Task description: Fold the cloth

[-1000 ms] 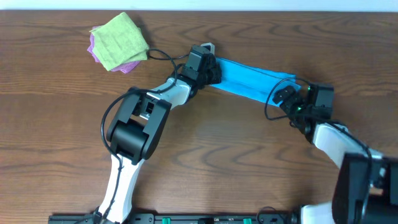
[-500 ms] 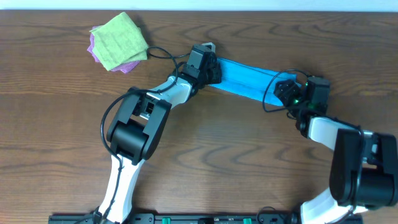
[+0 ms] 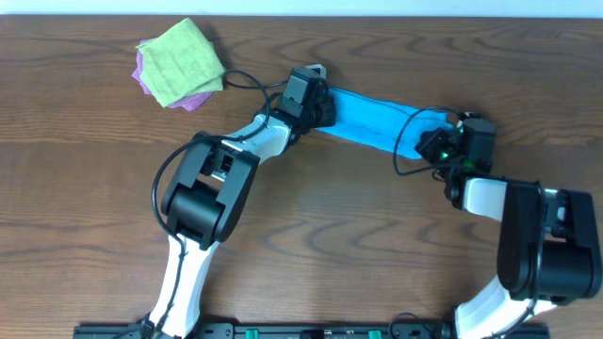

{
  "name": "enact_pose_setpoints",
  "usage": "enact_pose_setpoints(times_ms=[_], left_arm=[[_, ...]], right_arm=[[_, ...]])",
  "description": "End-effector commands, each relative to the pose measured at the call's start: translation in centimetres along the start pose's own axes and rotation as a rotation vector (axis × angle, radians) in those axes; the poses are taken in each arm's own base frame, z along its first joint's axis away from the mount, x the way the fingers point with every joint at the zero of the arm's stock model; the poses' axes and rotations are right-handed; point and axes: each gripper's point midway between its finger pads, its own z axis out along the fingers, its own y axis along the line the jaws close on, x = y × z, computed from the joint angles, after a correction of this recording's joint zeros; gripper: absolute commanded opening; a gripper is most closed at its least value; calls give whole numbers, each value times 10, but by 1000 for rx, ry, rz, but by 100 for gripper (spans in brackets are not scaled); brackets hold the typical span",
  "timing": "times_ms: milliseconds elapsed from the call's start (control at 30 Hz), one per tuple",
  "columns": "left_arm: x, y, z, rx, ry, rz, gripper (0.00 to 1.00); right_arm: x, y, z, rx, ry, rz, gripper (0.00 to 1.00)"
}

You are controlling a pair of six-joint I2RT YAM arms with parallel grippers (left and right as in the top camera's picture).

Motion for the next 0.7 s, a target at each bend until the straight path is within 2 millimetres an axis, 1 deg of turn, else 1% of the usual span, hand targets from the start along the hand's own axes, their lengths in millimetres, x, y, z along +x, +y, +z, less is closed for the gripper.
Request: enact_pose_setpoints(times_ms=[0,67,133,167,233,300,400,533,667], left_arm=[[16,18,4,-59,40,4,6],[16,17,4,-56,41,4,6],[16,17,4,-57,43,4,6],[17,18,4,-58,45,3,6],[20,19,3,-64,58,-1,6],[21,19,3,-61,63,-1,6],[19,17,3,-58,59,0,6],[11,11,-3,-48,41,17,6],[-2,4,-14,-37,14,43,6]], right_arm=[[-3,30,-12,-87,-7,-104,1],[-6,46,-17,-119,-22,-133,1],[-5,59,-21,-146,-29,-161,1],[-3,69,-23,-165,-29,-181,1],[2,91,-22,-205,-23,-216,1],[5,105,-21,-224,-24,-242,1],[3,121,-21,-240,-42,-277,1],[-1,131,-20,-240,-48,-289,1],[-4,143,-14,-257,-51,-300,1]])
